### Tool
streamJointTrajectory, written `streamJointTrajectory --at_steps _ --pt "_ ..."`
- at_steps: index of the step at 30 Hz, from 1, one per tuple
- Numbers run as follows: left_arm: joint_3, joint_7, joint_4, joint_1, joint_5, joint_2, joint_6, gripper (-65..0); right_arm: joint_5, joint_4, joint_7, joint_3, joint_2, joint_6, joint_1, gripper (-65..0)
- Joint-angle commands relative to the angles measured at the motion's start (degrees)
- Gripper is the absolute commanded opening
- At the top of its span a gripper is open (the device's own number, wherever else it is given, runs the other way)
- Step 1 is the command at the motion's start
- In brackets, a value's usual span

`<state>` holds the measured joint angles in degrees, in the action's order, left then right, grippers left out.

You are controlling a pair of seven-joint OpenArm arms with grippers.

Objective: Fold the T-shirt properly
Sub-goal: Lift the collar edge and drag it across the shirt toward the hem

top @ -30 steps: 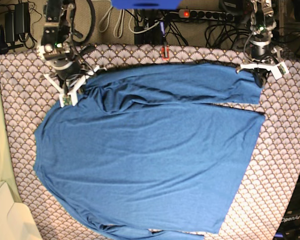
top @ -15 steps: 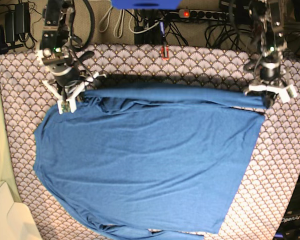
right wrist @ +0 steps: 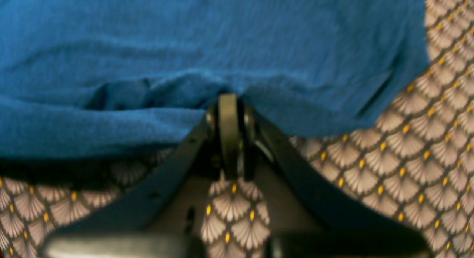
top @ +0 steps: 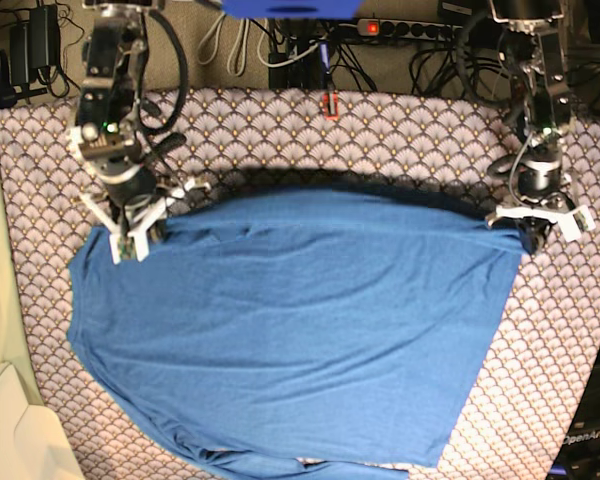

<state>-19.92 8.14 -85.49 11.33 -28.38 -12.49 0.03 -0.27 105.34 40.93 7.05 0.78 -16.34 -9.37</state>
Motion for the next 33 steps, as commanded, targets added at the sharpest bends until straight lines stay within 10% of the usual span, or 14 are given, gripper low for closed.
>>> streamJointTrajectory --at_steps 1,33 --pt "-0.25 -1.59 -0.88 -1.62 0.03 -0.74 -0.16 -64.6 0.14 0.9 -1.32 -0.06 -0.2 -0.41 1.23 -65.0" --pt "-0.52 -1.59 4.04 -9.97 -0.41 -0.39 -0.08 -64.6 0.05 -20.64 -1.5 -3.84 -3.63 -0.41 17.76 -65.0"
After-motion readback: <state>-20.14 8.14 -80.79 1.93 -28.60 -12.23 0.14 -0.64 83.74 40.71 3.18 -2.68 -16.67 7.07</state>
